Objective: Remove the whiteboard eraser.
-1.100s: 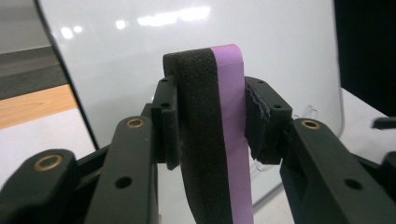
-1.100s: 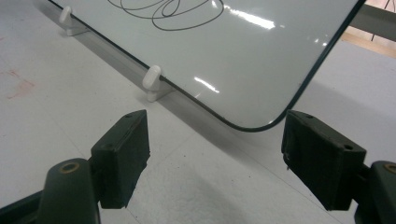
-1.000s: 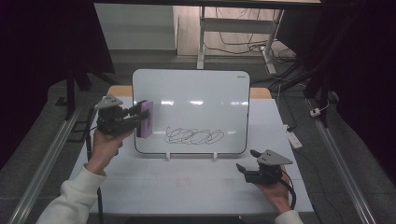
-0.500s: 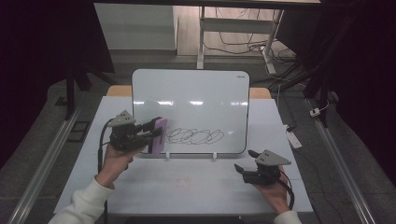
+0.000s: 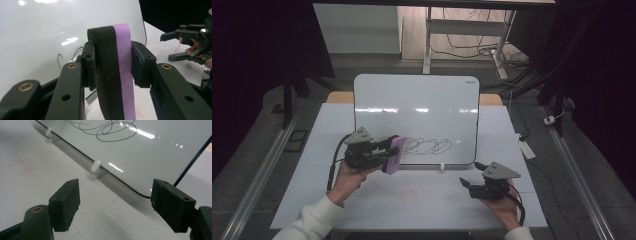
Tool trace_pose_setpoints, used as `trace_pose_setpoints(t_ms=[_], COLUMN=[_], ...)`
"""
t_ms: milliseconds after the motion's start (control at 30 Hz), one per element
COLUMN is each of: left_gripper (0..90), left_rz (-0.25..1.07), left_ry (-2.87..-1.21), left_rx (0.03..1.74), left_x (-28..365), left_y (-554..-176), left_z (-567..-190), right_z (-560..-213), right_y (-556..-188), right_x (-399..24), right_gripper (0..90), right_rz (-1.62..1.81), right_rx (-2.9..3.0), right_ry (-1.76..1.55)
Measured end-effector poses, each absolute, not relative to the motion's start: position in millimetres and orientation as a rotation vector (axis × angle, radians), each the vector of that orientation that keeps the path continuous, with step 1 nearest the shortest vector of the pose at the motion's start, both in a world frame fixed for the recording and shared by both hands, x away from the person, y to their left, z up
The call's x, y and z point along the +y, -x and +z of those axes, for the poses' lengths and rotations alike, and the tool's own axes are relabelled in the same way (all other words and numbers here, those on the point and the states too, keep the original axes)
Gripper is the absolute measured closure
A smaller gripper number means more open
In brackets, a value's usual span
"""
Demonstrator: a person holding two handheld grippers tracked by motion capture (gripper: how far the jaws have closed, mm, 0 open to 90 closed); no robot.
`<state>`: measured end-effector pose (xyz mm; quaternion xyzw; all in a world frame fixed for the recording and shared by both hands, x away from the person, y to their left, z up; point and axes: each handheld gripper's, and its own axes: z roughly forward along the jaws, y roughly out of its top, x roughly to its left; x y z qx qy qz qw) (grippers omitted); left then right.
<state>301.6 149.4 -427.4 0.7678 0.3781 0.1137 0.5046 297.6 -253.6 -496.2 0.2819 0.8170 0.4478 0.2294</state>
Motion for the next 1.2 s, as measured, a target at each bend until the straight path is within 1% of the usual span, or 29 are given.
trace_pose_setpoints(t_ms=[400, 800, 1200], left_gripper=[59.2, 59.2, 59.2], left_rz=[0.232, 0.214, 0.214], left_ry=[-1.894, -1.897, -1.915], left_rx=[0.863, 0.846, 0.831], left_x=[121.7, 109.2, 93.6], left_y=[-301.3, -302.9, -304.8], left_z=[-436.2, -438.0, -443.0], right_z=[-496.4, -493.2, -488.6], right_y=[-293.8, -291.2, -288.8], right_x=[-248.2, -242.1, -224.7], right_gripper=[23.6, 23.6, 23.3], right_rz=[1.266, 1.309, 1.367], right_rx=[2.243, 2.244, 2.261], right_ry=[-0.778, -0.774, -0.766])
